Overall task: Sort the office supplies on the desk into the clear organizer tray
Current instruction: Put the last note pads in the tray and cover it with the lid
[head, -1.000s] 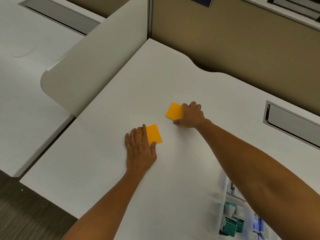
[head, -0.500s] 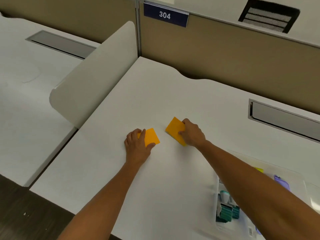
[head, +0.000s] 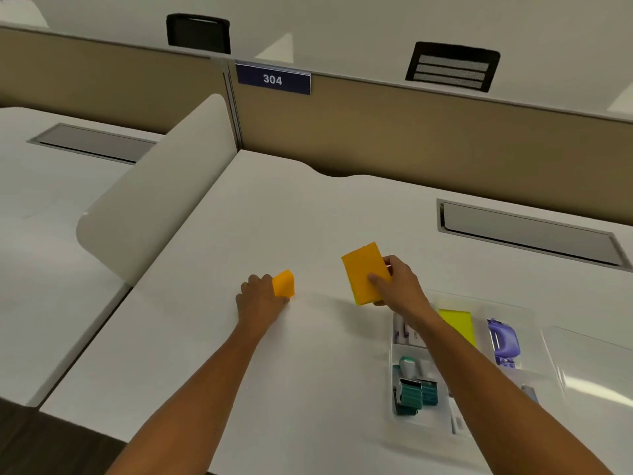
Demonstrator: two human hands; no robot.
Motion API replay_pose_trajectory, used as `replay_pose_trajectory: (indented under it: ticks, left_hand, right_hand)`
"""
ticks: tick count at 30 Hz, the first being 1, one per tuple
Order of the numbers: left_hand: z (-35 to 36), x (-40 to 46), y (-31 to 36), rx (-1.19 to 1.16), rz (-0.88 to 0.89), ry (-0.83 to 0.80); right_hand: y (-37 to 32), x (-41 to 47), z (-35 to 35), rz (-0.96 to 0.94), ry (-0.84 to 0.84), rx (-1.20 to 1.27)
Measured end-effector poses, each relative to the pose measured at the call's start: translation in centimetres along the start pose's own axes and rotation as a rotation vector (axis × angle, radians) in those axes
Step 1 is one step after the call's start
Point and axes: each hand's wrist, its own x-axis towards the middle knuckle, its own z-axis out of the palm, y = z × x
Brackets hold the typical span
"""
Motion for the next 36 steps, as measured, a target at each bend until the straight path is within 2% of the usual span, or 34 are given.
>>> replay_pose_trajectory:
  ticks: [3,9,17,24,36]
  left_hand:
    - [0.1,-1.1,1.5,-0.169,0.001,0.025]
    - [0.3,-3.5,5.9,-0.458,0.027,0.002]
    - [1.3,-6.5,13.2,-0.753,0.035,-0.026]
    - [2.0,-9.2,18.8,-0.89,0.109,-0.077]
    - [4.5,-11.9,24.4,-0.876,0.14,-0.179]
  right_hand:
    - [0.6,-0.5,-3.2,0.006,0.043,0.109]
    - [2.5,-1.3,-8.4,0.029,0.117,0.163]
    - [6.5,-3.8,-12.6,0.052,0.283,0.077]
    - [11.4,-5.6,-14.6,0.07,0.279,-0.024]
    - [13.6,-6.1,-13.0,0.162,0.169,-0.059]
